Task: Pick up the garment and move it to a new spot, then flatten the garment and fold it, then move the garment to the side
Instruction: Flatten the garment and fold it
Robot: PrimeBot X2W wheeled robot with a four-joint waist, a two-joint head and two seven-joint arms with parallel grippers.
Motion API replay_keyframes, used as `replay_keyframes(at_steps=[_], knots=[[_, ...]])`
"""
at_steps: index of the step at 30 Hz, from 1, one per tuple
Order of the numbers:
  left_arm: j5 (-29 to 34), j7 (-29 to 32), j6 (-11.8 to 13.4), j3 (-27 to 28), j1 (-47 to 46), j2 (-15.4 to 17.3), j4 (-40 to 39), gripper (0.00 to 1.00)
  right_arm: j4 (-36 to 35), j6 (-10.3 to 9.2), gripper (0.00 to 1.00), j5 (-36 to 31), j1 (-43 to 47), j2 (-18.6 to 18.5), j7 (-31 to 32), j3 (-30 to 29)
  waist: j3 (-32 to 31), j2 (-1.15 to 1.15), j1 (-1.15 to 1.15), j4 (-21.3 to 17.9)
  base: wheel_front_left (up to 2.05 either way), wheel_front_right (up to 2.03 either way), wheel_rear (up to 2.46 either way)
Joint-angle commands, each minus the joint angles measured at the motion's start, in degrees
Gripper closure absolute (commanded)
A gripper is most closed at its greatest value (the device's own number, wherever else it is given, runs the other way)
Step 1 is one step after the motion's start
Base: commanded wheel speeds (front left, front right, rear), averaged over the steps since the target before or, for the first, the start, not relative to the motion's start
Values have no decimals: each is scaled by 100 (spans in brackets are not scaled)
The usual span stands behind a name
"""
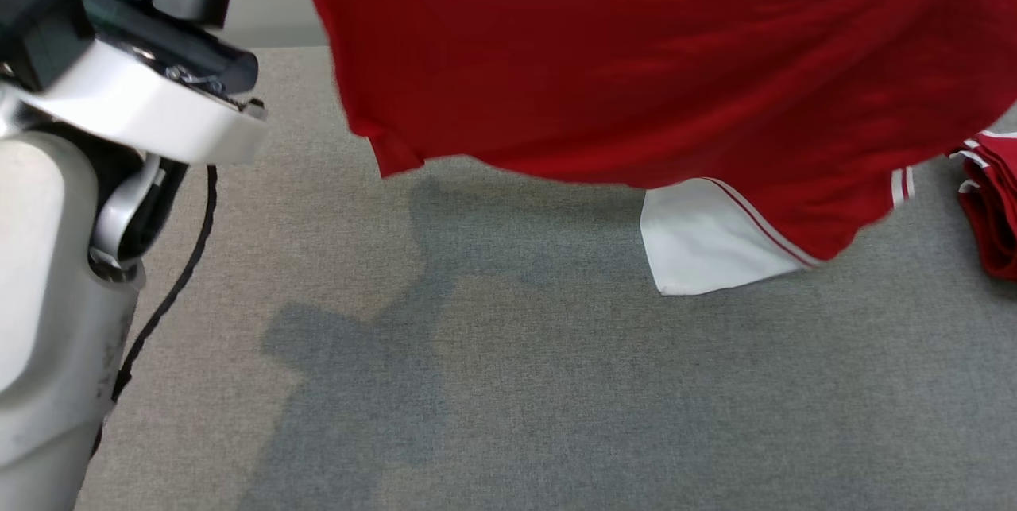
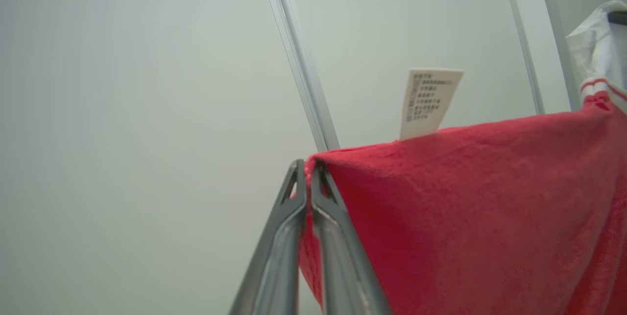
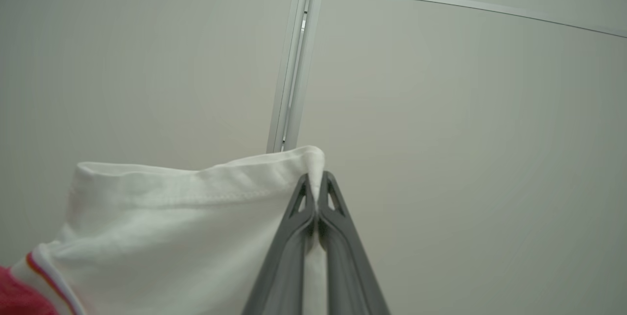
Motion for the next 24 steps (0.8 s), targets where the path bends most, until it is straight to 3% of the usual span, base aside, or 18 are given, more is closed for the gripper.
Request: replay_keyframes(at_steps=[1,11,18,24], knots=[[-121,139,-24,59,-158,34,-11,100,-34,1,100,30,-115,-34,115,58,-49,0,0,-42,0,0,0],[-504,285,-65,229,-694,7,330,100,429,1,100,332,-809,-98,259,405,246,0,0,-111,0,0,0],[-734,68,-202,-37,-1922,-214,1531,100,1588,1,100,641,-2494,-167,-56,958,887,0,0,-15,0,0,0],[-887,-505,-245,-143,-3224,-462,2936,100,2829,1,100,982,-4146,153,-821,1279,1249,0,0,67,0,0,0]])
